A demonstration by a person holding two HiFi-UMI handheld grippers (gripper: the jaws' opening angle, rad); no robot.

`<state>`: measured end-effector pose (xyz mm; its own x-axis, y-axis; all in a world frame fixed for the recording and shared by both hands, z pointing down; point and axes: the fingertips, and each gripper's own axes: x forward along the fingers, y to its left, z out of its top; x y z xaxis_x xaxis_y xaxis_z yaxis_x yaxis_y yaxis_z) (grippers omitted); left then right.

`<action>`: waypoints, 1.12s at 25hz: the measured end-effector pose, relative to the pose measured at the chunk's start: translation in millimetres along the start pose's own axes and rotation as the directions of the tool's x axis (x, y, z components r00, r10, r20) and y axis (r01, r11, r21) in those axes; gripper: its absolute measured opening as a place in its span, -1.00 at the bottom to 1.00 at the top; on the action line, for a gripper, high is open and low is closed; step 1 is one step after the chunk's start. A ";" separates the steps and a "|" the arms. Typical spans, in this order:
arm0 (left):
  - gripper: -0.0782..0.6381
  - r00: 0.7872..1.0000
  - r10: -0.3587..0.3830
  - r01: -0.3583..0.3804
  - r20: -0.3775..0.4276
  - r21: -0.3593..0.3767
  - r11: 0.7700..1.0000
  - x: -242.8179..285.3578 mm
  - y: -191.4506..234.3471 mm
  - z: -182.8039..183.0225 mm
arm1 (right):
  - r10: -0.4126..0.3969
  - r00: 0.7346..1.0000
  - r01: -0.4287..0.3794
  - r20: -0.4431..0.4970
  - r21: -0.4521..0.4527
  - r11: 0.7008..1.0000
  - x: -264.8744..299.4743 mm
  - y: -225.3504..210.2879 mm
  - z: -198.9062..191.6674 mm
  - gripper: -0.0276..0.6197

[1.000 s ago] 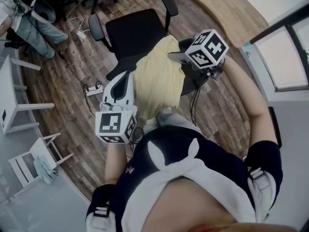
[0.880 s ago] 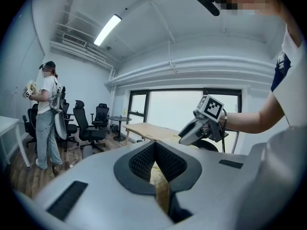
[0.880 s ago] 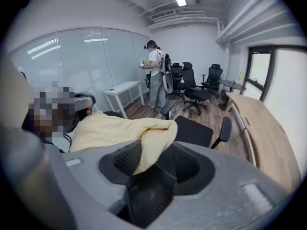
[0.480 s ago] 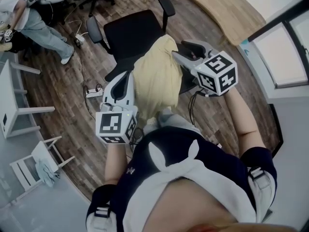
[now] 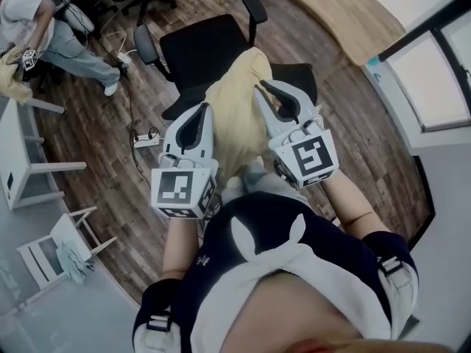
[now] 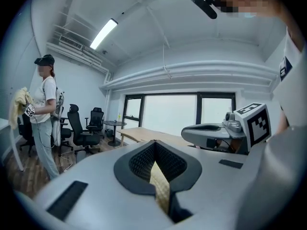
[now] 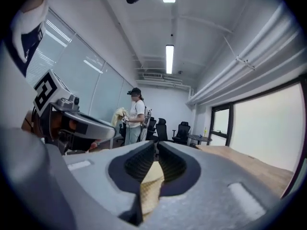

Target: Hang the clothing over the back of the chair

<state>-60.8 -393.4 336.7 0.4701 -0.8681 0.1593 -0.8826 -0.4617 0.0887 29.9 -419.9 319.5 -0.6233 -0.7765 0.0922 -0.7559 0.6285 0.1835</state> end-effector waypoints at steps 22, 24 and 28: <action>-0.77 0.997 -0.069 0.069 0.019 -0.010 0.998 -76.8 -41.4 -16.5 | -0.019 0.981 -0.020 0.191 0.198 0.980 -62.4 102.8 27.1 -0.92; -0.77 0.996 -0.085 0.086 0.017 -0.019 0.996 -84.4 -45.8 -23.6 | -0.018 0.983 -0.017 0.182 0.187 0.982 -66.5 112.2 21.8 -0.92; -0.77 0.994 -0.101 0.104 0.049 -0.063 0.993 -96.3 -51.2 -27.3 | -0.002 0.989 -0.022 0.146 0.163 0.986 -72.2 129.6 13.5 -0.92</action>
<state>-60.8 -281.2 343.6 0.5565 -0.8247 0.1012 -0.8267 -0.5374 0.1668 -25.8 -281.7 323.3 -0.6445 -0.7628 -0.0515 -0.7644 0.6445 0.0197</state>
